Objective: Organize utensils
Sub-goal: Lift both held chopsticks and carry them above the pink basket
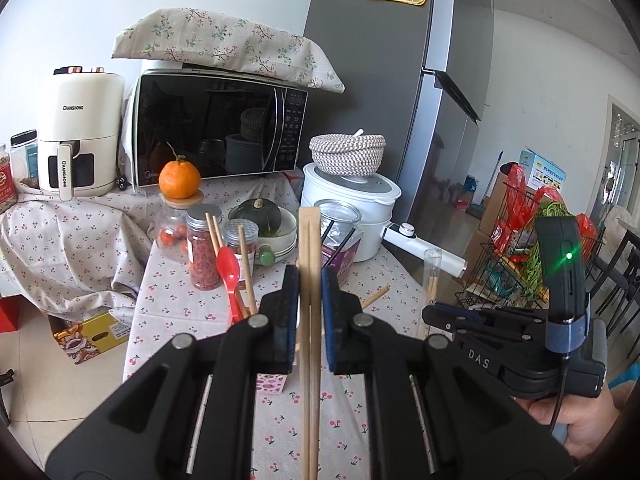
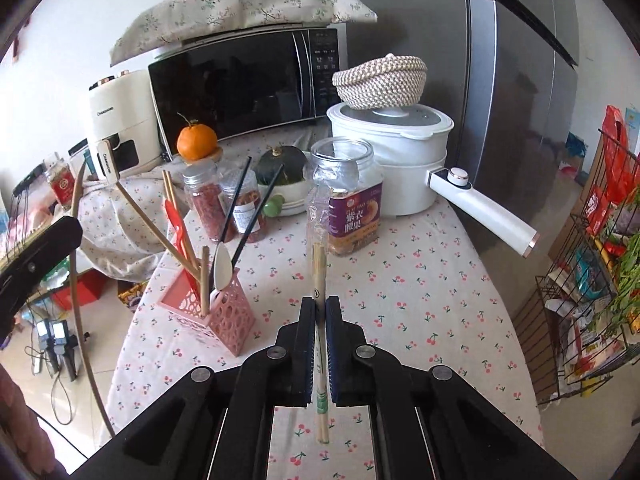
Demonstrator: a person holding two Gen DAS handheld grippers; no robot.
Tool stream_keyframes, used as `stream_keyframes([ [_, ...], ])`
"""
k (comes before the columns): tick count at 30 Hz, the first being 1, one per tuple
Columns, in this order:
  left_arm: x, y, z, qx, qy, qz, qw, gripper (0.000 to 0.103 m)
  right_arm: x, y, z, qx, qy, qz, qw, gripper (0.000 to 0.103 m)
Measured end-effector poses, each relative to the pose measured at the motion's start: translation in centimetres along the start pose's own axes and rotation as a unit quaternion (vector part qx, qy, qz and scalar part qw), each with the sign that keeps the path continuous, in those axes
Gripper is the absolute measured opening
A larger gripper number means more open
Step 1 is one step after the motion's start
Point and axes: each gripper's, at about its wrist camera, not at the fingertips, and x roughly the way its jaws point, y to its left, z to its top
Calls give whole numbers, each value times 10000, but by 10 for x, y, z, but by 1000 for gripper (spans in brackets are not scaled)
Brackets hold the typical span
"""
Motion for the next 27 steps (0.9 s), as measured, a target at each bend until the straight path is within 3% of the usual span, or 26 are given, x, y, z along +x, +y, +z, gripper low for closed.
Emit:
stream_keyframes([
  [7,-7,6,15,-35,-442,73,9990,12,-29,16,3,-136,-286,311,9990,5],
  [13,-9,12,30,252,-1111,186,9933,12,-46,24,5,-180,-484,502,9974,5],
  [22,37,27,41,348,-1610,216,9861,12,-57,22,11,26,-624,720,9954,5],
  [27,56,29,39,501,-2008,339,9778,12,-61,20,12,89,-699,709,9950,5],
])
